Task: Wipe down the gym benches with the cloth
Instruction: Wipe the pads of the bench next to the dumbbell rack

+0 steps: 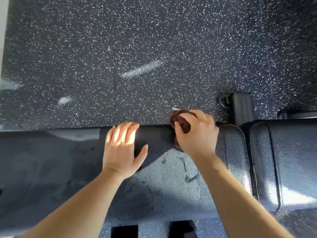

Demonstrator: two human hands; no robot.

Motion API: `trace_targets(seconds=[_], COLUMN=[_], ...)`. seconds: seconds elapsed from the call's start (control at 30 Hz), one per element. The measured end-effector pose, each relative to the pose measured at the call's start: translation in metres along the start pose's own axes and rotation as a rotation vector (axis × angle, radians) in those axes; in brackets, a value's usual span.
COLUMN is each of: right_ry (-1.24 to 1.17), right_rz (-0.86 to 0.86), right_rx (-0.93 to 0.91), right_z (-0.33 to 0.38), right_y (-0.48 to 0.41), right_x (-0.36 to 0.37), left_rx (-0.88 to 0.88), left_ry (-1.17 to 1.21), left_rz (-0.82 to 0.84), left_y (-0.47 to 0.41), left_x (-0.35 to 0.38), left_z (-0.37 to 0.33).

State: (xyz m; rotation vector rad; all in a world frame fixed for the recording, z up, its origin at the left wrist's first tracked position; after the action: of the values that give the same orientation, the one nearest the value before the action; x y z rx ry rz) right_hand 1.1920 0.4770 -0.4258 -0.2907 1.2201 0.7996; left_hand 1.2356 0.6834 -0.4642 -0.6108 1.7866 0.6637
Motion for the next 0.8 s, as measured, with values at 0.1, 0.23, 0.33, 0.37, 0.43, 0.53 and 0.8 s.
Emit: trace_targets(seconds=[0.1, 0.23, 0.33, 0.37, 0.43, 0.53, 0.8], right_ry=[-0.013, -0.004, -0.022, -0.020, -0.018, -0.014, -0.025], right_rz=[0.072, 0.124, 0.103, 0.097, 0.059, -0.015, -0.102], right_rx=[-0.066, -0.136, -0.160, -0.164, -0.154, -0.124, -0.141], right_z=[0.035, 0.058, 0.048, 0.042, 0.025, -0.006, -0.005], right_y=[0.011, 0.023, 0.027, 0.028, 0.027, 0.029, 0.059], right_x=[0.017, 0.031, 0.025, 0.021, 0.011, -0.004, -0.001], left_rx=[0.001, 0.007, 0.020, 0.023, 0.020, 0.001, -0.023], left_ry=[-0.008, -0.010, -0.012, -0.004, 0.016, 0.048, 0.025], left_rz=[0.017, 0.012, -0.008, -0.024, -0.053, -0.071, -0.046], left_y=[-0.002, -0.004, -0.003, -0.002, -0.002, -0.002, -0.002], left_x=[0.000, -0.001, -0.003, -0.004, -0.007, -0.008, -0.005], left_z=[0.000, 0.000, -0.002, -0.002, -0.003, -0.002, 0.000])
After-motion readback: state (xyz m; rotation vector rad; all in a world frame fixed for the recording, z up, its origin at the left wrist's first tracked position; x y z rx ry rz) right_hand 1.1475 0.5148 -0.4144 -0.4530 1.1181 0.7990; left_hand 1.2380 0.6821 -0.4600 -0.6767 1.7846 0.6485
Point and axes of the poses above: each hand's wrist, its own y-axis away from the middle knuckle, its own x-axis out of the palm, z = x × y, the point moved 9 cm from there along -y, towards the middle knuckle, and after that the axes turned 14 degrees about x, right-handed, at the moved point
